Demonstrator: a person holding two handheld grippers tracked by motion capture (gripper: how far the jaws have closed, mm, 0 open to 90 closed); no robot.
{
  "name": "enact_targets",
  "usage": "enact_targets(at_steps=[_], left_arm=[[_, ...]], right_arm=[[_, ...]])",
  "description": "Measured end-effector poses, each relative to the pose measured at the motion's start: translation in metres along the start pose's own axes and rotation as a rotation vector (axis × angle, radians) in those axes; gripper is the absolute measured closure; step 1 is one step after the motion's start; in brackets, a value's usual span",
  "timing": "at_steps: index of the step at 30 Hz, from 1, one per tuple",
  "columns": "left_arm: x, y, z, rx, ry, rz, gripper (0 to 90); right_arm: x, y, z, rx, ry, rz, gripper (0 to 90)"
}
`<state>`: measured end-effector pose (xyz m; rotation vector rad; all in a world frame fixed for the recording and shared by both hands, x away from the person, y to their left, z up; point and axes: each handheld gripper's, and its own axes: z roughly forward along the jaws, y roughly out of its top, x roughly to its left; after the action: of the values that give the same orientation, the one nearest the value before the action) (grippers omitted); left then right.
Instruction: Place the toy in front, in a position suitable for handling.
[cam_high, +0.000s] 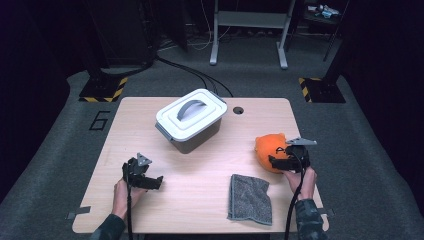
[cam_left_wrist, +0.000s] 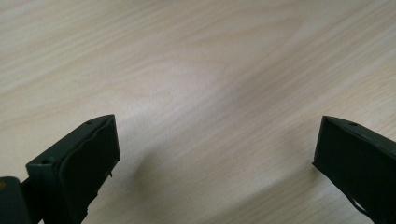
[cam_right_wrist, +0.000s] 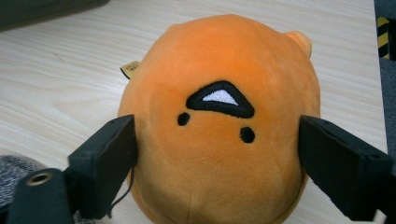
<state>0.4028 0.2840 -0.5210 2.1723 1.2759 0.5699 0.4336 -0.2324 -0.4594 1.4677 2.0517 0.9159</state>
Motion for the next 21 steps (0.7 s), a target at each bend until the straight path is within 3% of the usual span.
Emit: enact_targets(at_steps=[2,7,11,15,21], left_arm=[[0.002,-0.002,0.0,-0.01,-0.005,-0.012,0.0],[0.005,-0.006,0.001,-0.029,-0.028,-0.035,0.0],[0.009,-0.01,0.002,-0.062,-0.046,-0.051,0.0],[0.011,-0.013,0.003,-0.085,-0.05,-0.052,0.0],[0.012,-0.014,0.003,-0.1,-0.043,-0.067,0.0]], right_arm=[[-0.002,-0.001,0.001,0.007,0.002,-0.007,19.8],[-0.005,-0.007,0.006,0.01,0.006,0.03,38.6],[-0.003,-0.009,0.007,0.0,0.003,0.018,51.8],[-0.002,-0.009,0.007,-0.013,0.004,0.008,58.5],[0.0,-0.009,0.002,-0.056,0.016,0.016,61.7]])
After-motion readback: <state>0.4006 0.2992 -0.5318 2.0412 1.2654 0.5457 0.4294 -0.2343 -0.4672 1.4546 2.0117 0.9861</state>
